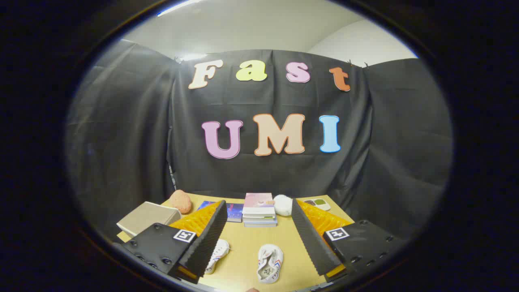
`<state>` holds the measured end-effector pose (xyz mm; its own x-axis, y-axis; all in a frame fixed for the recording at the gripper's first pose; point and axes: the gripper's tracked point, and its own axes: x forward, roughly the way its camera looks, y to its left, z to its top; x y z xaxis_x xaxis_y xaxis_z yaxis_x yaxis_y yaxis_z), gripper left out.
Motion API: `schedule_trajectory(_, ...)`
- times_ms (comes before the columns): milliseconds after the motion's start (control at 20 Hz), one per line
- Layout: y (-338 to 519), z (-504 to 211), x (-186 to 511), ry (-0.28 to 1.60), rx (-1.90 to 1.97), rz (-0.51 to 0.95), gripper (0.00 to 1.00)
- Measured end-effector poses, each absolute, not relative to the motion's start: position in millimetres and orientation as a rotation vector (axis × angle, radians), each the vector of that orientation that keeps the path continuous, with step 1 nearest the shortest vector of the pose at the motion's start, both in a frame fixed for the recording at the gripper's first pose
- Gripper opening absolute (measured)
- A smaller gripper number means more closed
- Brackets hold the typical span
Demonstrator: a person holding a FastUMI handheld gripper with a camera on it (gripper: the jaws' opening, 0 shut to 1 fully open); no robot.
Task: Open the storage box then place both shoes into the box .Put the left shoe in first, then the right shoe, with the right side of both shoes facing outward in a uniform manner.
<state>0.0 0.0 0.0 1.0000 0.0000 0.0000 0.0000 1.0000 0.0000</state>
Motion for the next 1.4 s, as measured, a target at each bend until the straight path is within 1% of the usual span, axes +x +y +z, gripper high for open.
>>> schedule_trajectory(300, -1.2, 4.8, -5.6, -0.008, 0.011, -0.005, 1.00)
schedule_trajectory(750, 10.1, 15.2, -12.3, -0.060, 0.125, 0.037, 0.98)
schedule_trajectory(1050, 50.8, 16.5, -25.5, -0.191, 0.441, 0.170, 0.96)
schedule_trajectory(1300, 80.1, -23.3, -36.3, -0.231, 0.756, 0.237, 0.97)
schedule_trajectory(1400, 92.0, -49.9, -36.2, -0.217, 0.899, 0.234, 0.97)
